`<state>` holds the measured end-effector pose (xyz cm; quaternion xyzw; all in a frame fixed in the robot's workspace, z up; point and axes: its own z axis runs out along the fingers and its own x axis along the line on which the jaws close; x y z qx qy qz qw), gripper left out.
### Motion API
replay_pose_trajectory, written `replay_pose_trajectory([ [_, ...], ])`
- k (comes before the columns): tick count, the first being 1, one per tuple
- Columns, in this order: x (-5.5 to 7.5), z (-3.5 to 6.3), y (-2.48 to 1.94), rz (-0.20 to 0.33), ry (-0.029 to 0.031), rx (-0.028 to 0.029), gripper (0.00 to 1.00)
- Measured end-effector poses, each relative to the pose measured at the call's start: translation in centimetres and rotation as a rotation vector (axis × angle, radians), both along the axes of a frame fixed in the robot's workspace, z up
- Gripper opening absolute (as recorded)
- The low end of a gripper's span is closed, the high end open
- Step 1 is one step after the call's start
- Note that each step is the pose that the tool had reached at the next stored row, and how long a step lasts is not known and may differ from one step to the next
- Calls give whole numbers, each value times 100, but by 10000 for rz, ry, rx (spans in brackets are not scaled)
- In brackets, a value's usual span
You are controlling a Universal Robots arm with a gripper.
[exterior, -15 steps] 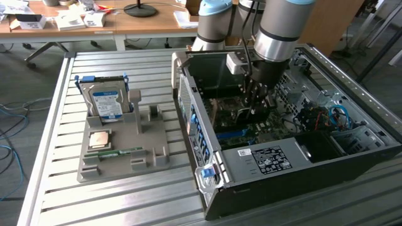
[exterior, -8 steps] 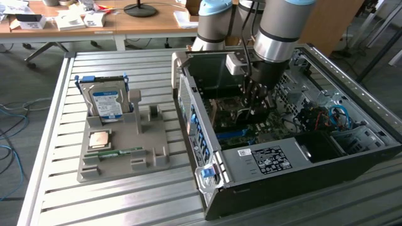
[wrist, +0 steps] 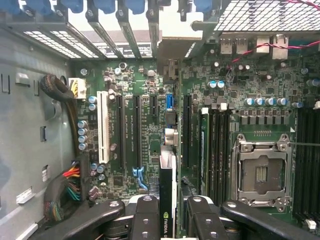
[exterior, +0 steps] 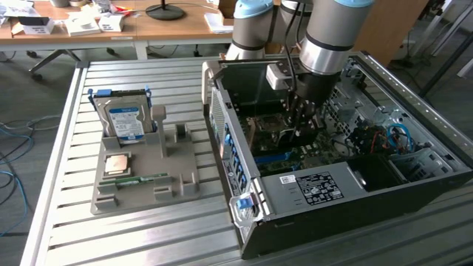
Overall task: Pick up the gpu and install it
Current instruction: 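Insert the gpu into the slot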
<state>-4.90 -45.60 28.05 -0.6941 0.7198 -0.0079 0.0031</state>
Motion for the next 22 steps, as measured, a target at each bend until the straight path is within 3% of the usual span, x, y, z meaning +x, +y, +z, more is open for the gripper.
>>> replay_pose_trajectory([
  [4, -49, -1, -1, -7, -31, 42, 26],
  [12, -54, -2, -41, -64, -32, 42, 26],
  [22, -90, -4, -45, -76, -31, 42, 26],
])
